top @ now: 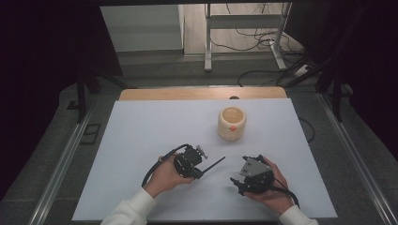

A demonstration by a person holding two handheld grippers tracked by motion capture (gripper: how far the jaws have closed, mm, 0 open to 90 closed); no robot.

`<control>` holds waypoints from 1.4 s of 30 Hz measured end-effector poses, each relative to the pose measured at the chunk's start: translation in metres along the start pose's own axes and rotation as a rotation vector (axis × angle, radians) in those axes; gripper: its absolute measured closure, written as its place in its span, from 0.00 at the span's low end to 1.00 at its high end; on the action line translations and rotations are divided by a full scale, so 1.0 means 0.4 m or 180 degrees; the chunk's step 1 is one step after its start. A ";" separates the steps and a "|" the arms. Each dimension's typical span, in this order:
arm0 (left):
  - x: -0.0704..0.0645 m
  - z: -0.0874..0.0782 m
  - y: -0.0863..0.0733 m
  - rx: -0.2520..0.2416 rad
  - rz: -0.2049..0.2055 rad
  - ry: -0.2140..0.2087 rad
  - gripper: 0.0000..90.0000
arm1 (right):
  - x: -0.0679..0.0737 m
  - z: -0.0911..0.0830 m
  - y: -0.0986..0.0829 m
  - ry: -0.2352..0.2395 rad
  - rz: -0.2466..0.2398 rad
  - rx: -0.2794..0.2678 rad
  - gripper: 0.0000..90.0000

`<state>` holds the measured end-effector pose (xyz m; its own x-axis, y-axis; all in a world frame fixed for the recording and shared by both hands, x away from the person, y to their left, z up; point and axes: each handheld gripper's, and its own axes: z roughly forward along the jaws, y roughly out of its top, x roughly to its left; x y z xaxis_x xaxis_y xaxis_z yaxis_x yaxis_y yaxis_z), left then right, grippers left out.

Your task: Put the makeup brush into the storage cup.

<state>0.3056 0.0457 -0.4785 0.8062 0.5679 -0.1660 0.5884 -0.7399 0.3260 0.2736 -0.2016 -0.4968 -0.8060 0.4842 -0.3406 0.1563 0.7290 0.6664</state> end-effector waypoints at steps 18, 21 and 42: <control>-0.003 -0.002 0.001 0.0007 0.0025 -0.0002 0.94 | 0.018 0.045 0.038 -0.0004 -0.0183 0.0039 0.21; -0.003 -0.002 0.001 0.0007 0.0027 -0.0001 0.93 | 0.018 0.046 0.041 -0.0001 -0.0194 0.0031 0.21; -0.002 -0.004 0.005 0.0016 0.0038 -0.0009 0.93 | 0.032 0.058 0.069 -0.0018 -0.0310 0.0026 0.22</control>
<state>0.3060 0.0440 -0.4763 0.8133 0.5580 -0.1649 0.5790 -0.7485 0.3232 0.2811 -0.1641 -0.4981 -0.8143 0.4137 -0.4072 0.0821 0.7766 0.6247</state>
